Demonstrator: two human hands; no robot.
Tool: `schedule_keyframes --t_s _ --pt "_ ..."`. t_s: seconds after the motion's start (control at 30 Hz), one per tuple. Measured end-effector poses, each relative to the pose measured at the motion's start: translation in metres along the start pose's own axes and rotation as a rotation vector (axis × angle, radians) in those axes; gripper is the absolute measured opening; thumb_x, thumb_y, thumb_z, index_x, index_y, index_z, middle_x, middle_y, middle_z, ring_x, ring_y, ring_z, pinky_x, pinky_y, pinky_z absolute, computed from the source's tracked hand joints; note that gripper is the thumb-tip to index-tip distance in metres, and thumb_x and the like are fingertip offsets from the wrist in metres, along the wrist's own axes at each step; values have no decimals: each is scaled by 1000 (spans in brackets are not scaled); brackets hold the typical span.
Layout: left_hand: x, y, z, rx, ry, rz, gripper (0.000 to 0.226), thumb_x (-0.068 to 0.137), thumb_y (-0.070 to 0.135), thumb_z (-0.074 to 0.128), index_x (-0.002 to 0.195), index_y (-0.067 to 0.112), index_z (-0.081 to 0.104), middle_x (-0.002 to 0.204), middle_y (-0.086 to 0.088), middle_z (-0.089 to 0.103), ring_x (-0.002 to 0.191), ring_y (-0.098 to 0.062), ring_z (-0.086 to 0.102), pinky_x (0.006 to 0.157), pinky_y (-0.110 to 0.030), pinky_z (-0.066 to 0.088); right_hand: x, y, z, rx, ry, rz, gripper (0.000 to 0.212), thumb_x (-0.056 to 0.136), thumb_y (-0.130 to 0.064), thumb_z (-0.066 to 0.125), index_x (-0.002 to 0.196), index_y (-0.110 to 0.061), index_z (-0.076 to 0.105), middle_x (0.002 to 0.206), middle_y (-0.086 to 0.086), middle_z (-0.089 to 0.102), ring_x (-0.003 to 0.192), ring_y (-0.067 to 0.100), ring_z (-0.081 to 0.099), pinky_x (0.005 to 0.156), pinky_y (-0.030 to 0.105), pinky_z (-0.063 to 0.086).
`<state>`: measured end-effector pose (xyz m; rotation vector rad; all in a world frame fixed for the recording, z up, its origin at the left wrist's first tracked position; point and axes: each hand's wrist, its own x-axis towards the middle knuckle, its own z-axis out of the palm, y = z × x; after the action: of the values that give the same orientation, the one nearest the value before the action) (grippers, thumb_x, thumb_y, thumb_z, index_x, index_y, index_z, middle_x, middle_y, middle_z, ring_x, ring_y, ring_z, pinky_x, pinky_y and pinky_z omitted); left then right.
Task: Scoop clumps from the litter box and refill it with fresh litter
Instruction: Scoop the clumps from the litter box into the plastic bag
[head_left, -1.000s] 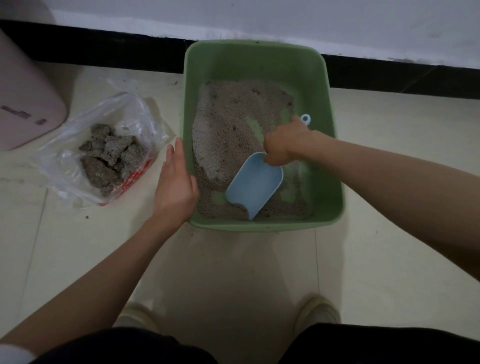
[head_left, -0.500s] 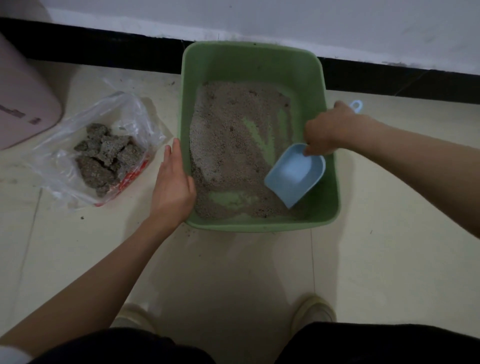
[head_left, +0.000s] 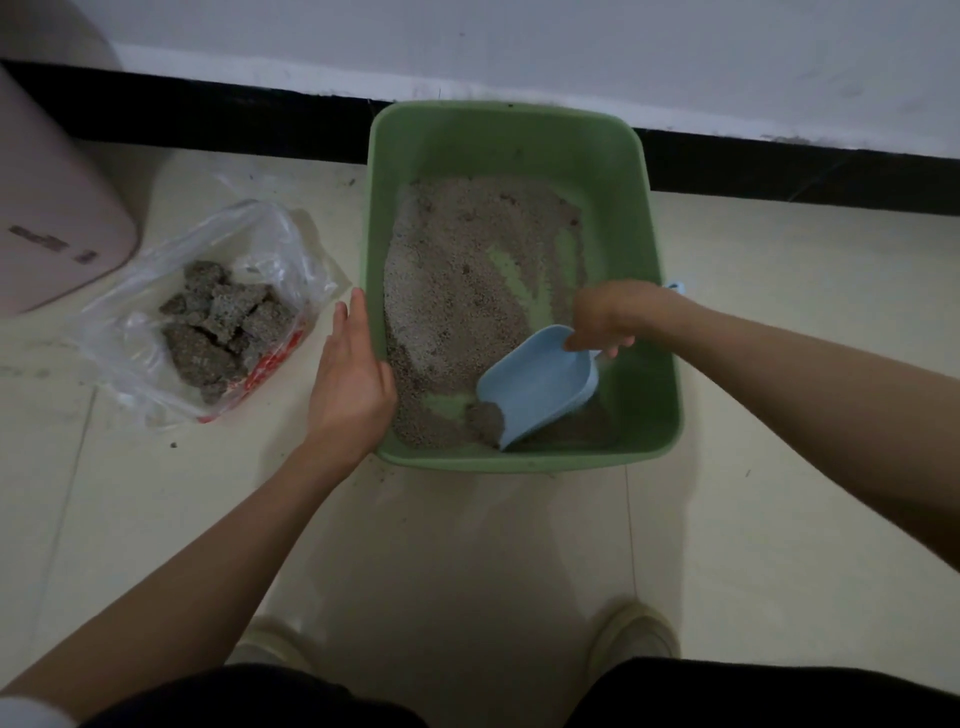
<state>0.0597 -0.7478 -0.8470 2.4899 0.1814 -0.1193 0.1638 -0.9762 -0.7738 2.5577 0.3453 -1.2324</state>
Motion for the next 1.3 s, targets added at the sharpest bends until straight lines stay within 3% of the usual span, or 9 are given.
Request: schedule_keyframes --t_s 0.23,0.33,0.5,0.67,0.93,1.2,1.3 --pt "0 -1 0 -11 3 3 70 88 3 37 149 8 2 156 -17 8 145 -24 9 119 -36 11 -10 -44 20 330 -79 -184 49 98 -35 41 56 -11 52 55 2 54 48 16 50 66 28 45" --pt "0 -1 0 -13 5 5 70 89 3 37 149 9 2 156 -16 7 145 -24 9 119 -37 10 -20 -42 13 349 -67 -192 51 97 -36 40 54 -13 51 52 2 52 48 16 49 63 29 42" --pt "-1 0 0 -15 3 -5 70 90 4 37 149 11 0 157 -15 5 145 -23 8 119 -36 10 -28 -27 1 302 91 -128 52 96 -34 44 49 -12 52 49 3 53 47 19 50 64 28 47" --pt "0 -1 1 -20 -2 -17 70 90 5 37 149 12 0 157 -14 5 145 -23 7 119 -36 10 -30 -25 1 324 199 -35 47 93 -37 47 55 -11 55 54 1 57 52 16 54 65 28 48" --pt "0 -1 0 -17 -2 -17 70 90 4 36 149 11 0 157 -14 6 145 -23 5 119 -36 10 -21 -38 13 314 260 -26 45 94 -42 47 59 -16 35 60 -1 42 62 20 46 65 29 37" --pt "1 -3 1 -23 -5 -23 70 89 4 36 150 12 1 157 -13 5 145 -24 8 119 -34 10 -12 -41 35 414 261 -55 39 94 -43 44 73 -11 51 59 -1 43 69 24 50 57 26 35" --pt "1 -2 0 -18 -1 -13 70 90 4 36 149 11 0 157 -14 5 145 -23 7 119 -34 9 -12 -39 45 475 211 -77 43 95 -41 44 85 -5 64 64 4 54 68 23 54 53 27 40"
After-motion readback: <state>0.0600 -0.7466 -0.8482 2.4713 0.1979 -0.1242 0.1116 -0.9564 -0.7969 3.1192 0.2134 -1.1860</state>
